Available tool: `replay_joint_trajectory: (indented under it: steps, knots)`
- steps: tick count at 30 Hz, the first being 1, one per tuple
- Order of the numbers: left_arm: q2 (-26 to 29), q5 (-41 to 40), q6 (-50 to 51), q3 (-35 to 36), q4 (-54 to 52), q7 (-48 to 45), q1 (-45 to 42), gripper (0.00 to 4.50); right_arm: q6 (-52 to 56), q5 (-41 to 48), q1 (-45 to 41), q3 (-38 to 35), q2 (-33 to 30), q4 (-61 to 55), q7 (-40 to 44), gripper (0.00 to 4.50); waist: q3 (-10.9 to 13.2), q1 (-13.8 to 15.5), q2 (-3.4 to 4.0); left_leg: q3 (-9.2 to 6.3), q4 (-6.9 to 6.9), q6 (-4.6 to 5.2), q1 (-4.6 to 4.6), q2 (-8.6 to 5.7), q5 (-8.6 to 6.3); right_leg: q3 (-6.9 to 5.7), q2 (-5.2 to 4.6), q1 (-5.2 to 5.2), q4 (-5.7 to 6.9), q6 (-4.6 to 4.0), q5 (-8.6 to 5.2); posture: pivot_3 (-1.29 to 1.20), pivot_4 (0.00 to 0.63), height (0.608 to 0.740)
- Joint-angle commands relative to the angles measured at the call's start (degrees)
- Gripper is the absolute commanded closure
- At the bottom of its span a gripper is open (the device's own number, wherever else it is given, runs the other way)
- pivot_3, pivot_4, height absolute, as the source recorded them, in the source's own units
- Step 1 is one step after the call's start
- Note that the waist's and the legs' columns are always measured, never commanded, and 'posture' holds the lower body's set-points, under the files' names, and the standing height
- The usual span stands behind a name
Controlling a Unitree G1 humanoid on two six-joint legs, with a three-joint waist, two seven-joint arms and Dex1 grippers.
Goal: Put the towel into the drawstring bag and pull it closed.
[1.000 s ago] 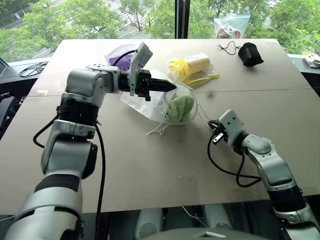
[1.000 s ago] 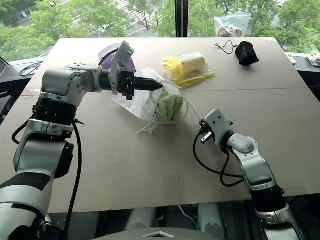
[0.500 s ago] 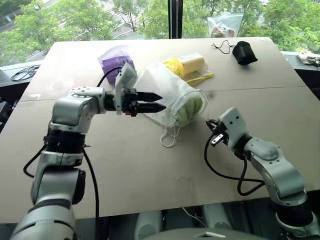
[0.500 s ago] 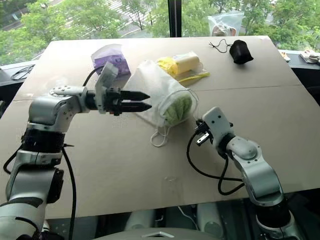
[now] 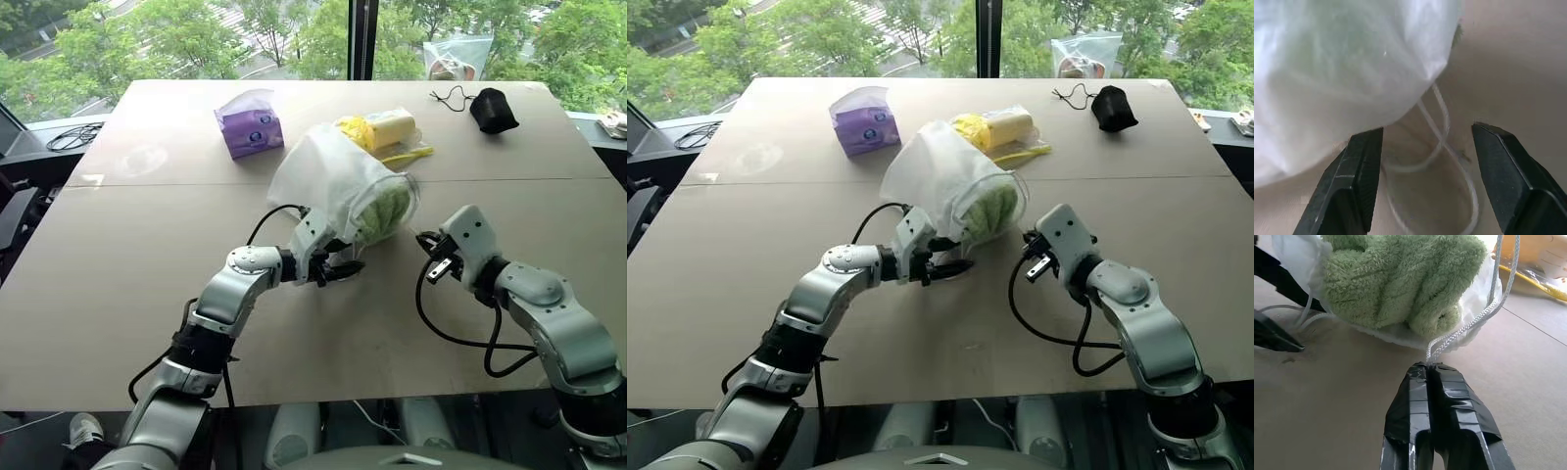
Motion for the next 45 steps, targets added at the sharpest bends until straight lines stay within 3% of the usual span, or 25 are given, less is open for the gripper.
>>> replay_joint_trajectory:
  steps: [1, 4, 7, 11, 13, 20, 25, 29, 31, 32, 35, 38, 41, 45]
  knots:
    - [0.5, 2.2, 0.1, -4.1, 0.7, -2.1, 1.3, 2.08, 0.6, 0.9, 0.1, -2.3, -0.5, -2.9, -0.7, 4.5, 0.0, -0.3, 0.05, 0.03, 0.0, 0.0, 0.02, 0.01, 0.0, 0.04, 0.01, 0.0, 0.0, 0.0, 0.0, 0.0, 0.15, 0.74]
    - [1.3, 2.6, -0.7, -4.8, 0.7, -3.8, 2.9, 3.27, 0.3, 1.0, 0.5, -3.0, -0.3, -2.8, -1.3, 4.5, -0.1, -0.3, 0.08, 0.05, -0.05, 0.0, 0.05, 0.04, 0.0, 0.07, 0.01, -0.01, 0.0, -0.03, 0.01, 0.0, 0.15, 0.74]
    - [0.9, 0.7, -1.3, -0.7, -0.4, -2.7, 3.6, 4.44, -2.2, 0.8, -0.7, -4.9, 0.8, -1.7, -3.0, 4.5, -0.1, -0.2, 0.08, 0.04, -0.07, 0.0, 0.05, 0.08, -0.01, 0.06, 0.0, 0.0, -0.03, -0.03, 0.0, 0.0, 0.15, 0.74]
    - [2.6, -4.1, -4.1, 6.4, -7.0, -4.1, 4.6, 4.44, -6.8, 0.1, -4.4, -8.2, 1.4, 0.5, -5.0, 4.5, -0.1, -0.7, 0.07, 0.05, -0.07, 0.01, 0.03, 0.11, -0.01, 0.07, -0.01, -0.03, -0.02, 0.0, -0.01, 0.0, 0.15, 0.74]
    - [3.2, -12.5, 0.6, 12.6, -11.6, -5.5, 2.7, 4.44, -10.1, 0.0, -7.7, -10.5, 1.4, 2.2, -6.0, 4.5, -0.1, -0.7, 0.06, 0.0, -0.07, 0.0, -0.02, 0.13, -0.01, 0.02, -0.01, -0.07, 0.01, 0.0, 0.0, 0.0, 0.15, 0.74]
    - [11.7, -27.8, 15.5, 27.7, -3.6, -5.3, -24.6, 4.44, -15.5, 0.5, -32.8, -17.2, -6.0, 10.8, -5.9, 4.5, 0.3, -0.5, 0.11, -0.09, 0.12, 0.0, -0.19, 0.01, 0.0, -0.33, 0.03, -0.09, 0.01, 0.04, 0.01, 0.0, 0.15, 0.74]
    - [16.6, -24.9, 13.6, 26.1, 2.5, -8.9, -25.6, 4.44, -22.5, -5.5, -35.1, -12.7, -11.5, 15.8, -4.8, 4.5, -0.1, -1.2, 0.22, -0.01, -0.3, -0.08, 0.14, -0.08, 0.02, -0.05, -0.06, 0.1, -0.2, 0.04, -0.04, 0.0, 0.15, 0.74]
    - [18.0, -27.8, 18.7, 26.8, 0.1, -10.0, -20.4, 4.44, -21.6, -4.7, -35.7, -17.3, -9.6, 14.6, -9.4, 4.5, 0.1, -1.6, 0.18, 0.06, -0.13, -0.24, -0.73, -0.03, 0.12, 0.14, -0.19, -0.72, 0.01, 0.05, -0.01, 0.0, 0.15, 0.74]
    - [19.6, -24.6, 16.2, 24.7, 1.2, -11.7, -17.2, 4.44, -20.6, -4.8, -32.5, -17.3, -9.2, 15.2, -9.4, 4.5, 0.1, -1.6, 0.16, 0.0, -0.01, -0.25, -0.92, 0.0, 0.13, 0.08, -0.18, -0.86, 0.03, 0.06, 0.0, 0.0, 0.15, 0.74]
    - [19.6, -25.6, 16.8, 25.1, 0.6, -12.2, -17.4, 4.44, -22.0, -6.7, -31.1, -16.8, -10.7, 15.2, -9.3, 4.5, 0.1, -1.5, 0.15, 0.01, -0.01, -0.25, -0.87, -0.01, 0.12, 0.08, -0.18, -0.82, 0.03, 0.06, 0.0, 0.0, 0.15, 0.74]
    - [18.2, -29.0, 19.1, 28.0, 2.4, -9.7, -22.9, 4.44, -23.7, -7.0, -38.7, -20.0, -12.0, 17.0, -12.9, 4.5, 0.4, -1.3, 0.34, -0.06, 0.06, -0.23, -0.9, -0.01, 0.12, -0.02, -0.18, -0.77, 0.04, 0.06, -0.01, 0.0, 0.15, 0.74]
    - [18.6, -24.5, 13.5, 26.3, 5.8, -10.2, -23.5, 4.44, -27.0, -9.9, -33.8, -18.4, -14.3, 20.5, -12.0, 4.5, 0.3, -1.1, 0.29, -0.09, 0.14, -0.13, -0.77, -0.05, 0.1, -0.03, -0.15, -0.58, 0.03, 0.11, 0.06, 0.0, 0.15, 0.74]
    - [19.9, -17.5, 6.0, 26.5, 13.9, -4.1, -25.9, 4.44, -27.2, -11.9, -34.6, -25.2, -18.0, 25.0, -16.7, 4.5, 0.3, -1.4, 0.28, 0.04, 0.15, -0.04, -0.65, -0.05, 0.05, 0.11, -0.14, -0.53, 0.06, 0.12, 0.08, 0.0, 0.15, 0.74]
    - [20.8, -7.3, -6.8, 27.9, 29.7, 11.7, -29.0, 4.44, -27.8, -14.3, -31.3, -33.7, -22.1, 33.7, -23.8, 4.5, 0.3, -1.1, 0.26, 0.01, 0.19, -0.15, -0.68, -0.1, 0.13, 0.07, -0.13, -0.54, 0.06, 0.14, 0.11, 0.0, 0.15, 0.74]
